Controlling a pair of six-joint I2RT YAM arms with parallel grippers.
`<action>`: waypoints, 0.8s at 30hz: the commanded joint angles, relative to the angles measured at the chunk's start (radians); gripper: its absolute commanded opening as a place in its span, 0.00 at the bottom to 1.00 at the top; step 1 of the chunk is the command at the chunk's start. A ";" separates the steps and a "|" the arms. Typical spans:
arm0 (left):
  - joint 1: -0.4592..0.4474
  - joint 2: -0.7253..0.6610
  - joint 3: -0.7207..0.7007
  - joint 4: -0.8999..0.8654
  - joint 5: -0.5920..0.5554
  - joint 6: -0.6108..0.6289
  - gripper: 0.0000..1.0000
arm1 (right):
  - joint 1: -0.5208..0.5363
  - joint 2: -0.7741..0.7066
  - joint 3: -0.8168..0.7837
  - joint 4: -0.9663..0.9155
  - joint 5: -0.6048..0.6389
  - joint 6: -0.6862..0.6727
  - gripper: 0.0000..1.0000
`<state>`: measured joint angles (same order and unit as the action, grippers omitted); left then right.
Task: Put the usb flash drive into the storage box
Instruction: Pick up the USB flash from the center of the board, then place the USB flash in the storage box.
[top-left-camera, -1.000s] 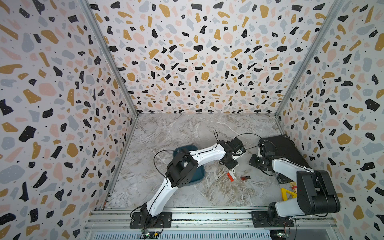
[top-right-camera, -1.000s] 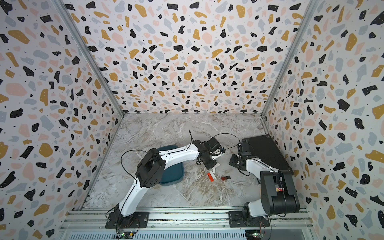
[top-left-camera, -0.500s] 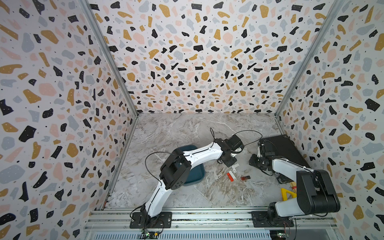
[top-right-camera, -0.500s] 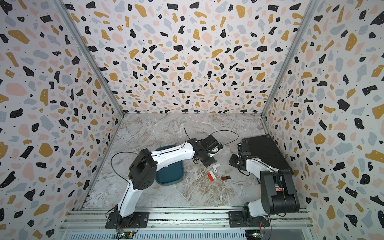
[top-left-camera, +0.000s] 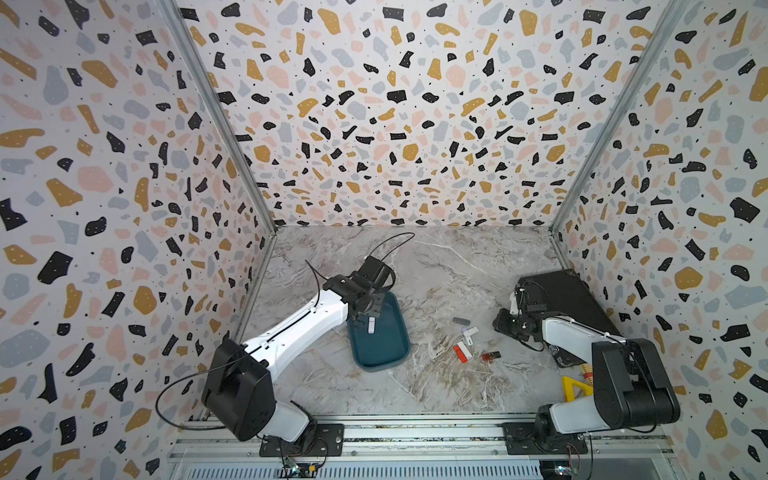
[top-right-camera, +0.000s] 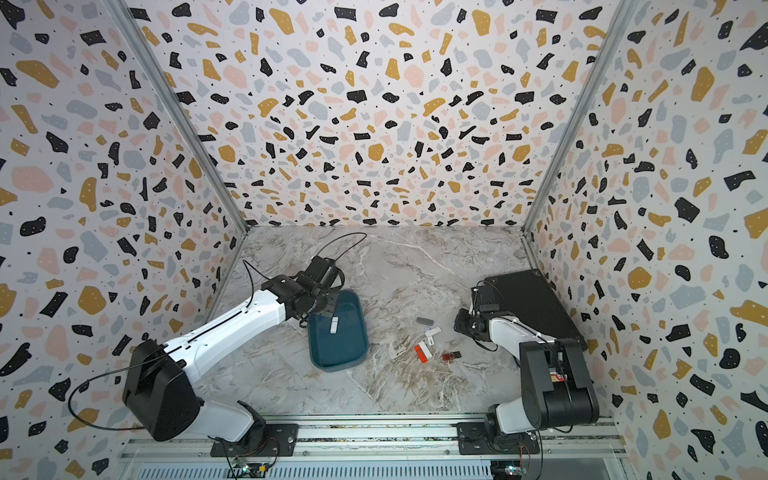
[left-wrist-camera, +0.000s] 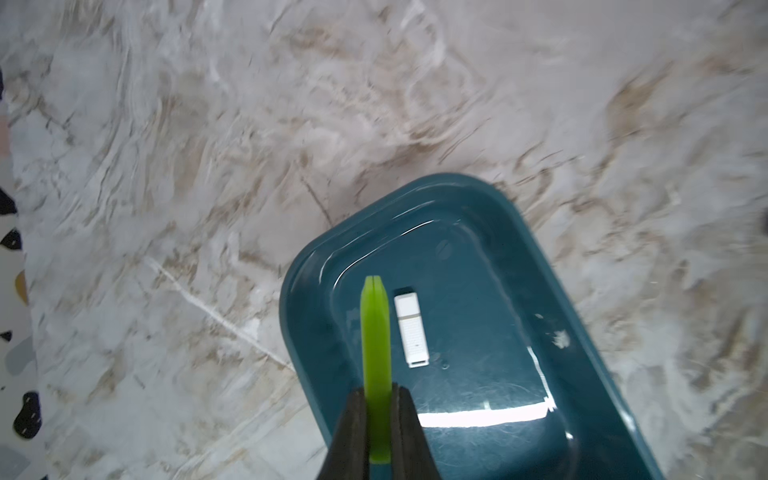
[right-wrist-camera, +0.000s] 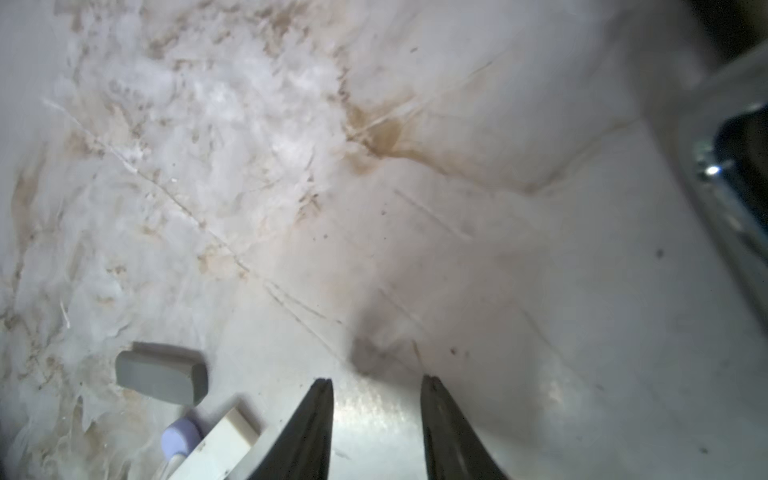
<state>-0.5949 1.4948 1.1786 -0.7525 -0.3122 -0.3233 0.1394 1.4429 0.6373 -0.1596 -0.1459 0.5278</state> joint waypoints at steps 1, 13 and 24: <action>0.010 0.086 0.038 -0.054 -0.088 -0.060 0.00 | 0.025 -0.012 0.042 -0.075 0.003 -0.037 0.40; 0.027 0.269 0.092 -0.109 -0.124 -0.089 0.03 | 0.062 -0.045 0.056 -0.140 0.039 -0.070 0.41; 0.021 0.095 0.110 -0.133 0.124 -0.076 0.49 | 0.109 -0.055 0.098 -0.216 -0.018 -0.062 0.53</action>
<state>-0.5709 1.6749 1.2552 -0.8501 -0.2840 -0.4046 0.2352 1.4220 0.6987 -0.3183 -0.1364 0.4641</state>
